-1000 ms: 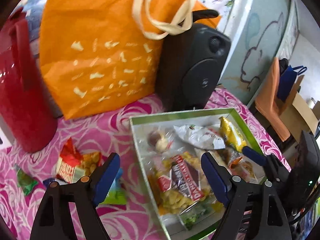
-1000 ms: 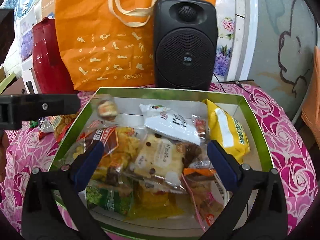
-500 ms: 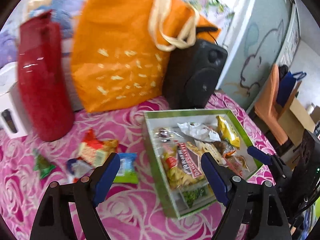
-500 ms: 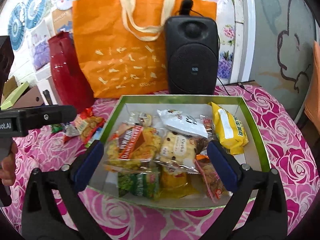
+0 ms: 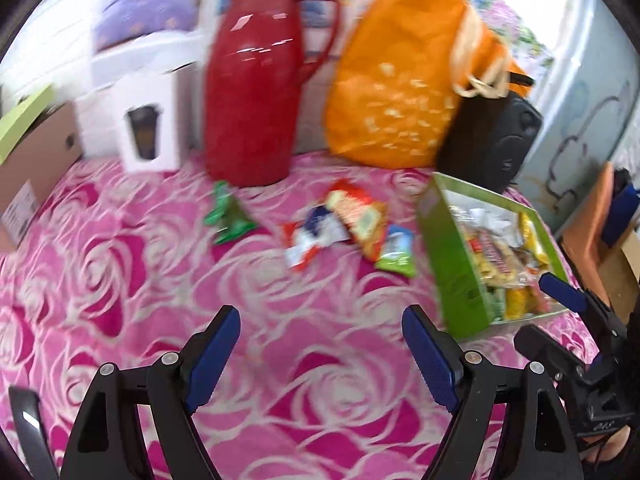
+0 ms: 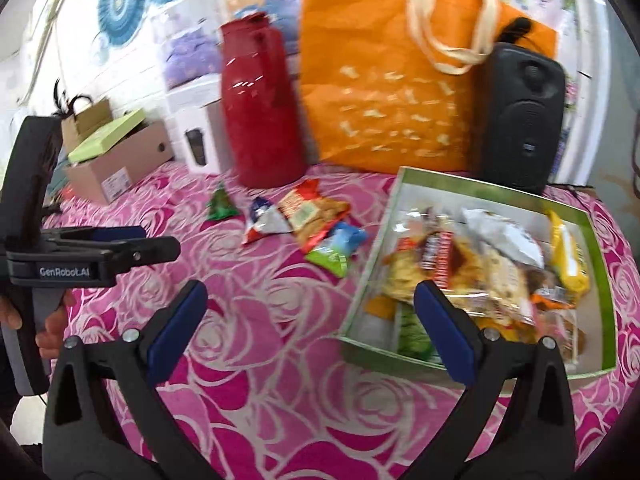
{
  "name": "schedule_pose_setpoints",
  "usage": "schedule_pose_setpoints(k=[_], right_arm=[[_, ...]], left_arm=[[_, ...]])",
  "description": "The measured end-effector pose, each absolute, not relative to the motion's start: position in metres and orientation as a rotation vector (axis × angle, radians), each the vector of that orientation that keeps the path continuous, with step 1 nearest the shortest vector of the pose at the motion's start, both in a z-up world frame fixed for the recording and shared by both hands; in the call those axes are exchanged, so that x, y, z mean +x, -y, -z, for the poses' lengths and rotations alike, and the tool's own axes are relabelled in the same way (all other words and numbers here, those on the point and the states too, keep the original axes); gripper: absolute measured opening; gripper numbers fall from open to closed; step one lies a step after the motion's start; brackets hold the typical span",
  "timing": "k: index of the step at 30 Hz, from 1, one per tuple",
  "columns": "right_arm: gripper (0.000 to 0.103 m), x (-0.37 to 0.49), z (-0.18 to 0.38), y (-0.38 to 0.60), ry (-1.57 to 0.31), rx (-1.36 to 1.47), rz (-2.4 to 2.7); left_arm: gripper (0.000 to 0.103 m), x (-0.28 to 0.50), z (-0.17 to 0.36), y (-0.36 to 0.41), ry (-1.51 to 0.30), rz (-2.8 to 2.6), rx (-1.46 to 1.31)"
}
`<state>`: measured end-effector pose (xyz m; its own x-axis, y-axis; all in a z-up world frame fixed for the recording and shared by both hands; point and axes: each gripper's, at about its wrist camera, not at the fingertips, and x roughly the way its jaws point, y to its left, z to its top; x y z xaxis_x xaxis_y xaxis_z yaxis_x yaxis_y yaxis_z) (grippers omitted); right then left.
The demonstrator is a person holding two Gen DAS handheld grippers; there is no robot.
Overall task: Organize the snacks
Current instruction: 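Move the left tool to the green pack while the right approaches the white-blue pack, then grasp the green pack with the left tool while the right grasps the white-blue pack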
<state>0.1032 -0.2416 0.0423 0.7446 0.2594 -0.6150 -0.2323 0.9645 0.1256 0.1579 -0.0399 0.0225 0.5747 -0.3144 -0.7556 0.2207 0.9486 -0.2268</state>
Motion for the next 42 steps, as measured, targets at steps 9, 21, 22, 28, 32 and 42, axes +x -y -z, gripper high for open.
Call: schedule_pose_setpoints(k=[9,21,22,28,32,42], right_arm=[[0.092,0.143,-0.032,0.194,-0.743,0.033,-0.339],[0.079,0.228,-0.013,0.149,-0.77,0.0,-0.332],[0.079,0.236,-0.011,0.147,-0.771,-0.001,-0.33],[0.067,0.262,0.018,0.135,-0.824,-0.055,-0.299],[0.033,0.258,0.02,0.134,-0.842,-0.094,-0.317],[0.032,0.193,0.008,0.159,-0.842,-0.012,-0.354]], left_arm=[[0.085,0.169,-0.02,-0.014,-0.874,0.234,-0.18],[0.085,0.201,-0.011,-0.048,-0.873,0.187,-0.187],[0.085,0.206,-0.011,-0.049,-0.874,0.187,-0.187],[0.085,0.234,-0.006,-0.04,-0.878,0.203,-0.167],[0.084,0.258,0.005,-0.025,-0.903,0.243,-0.174],[0.037,0.303,0.053,0.01,-1.019,0.28,-0.166]])
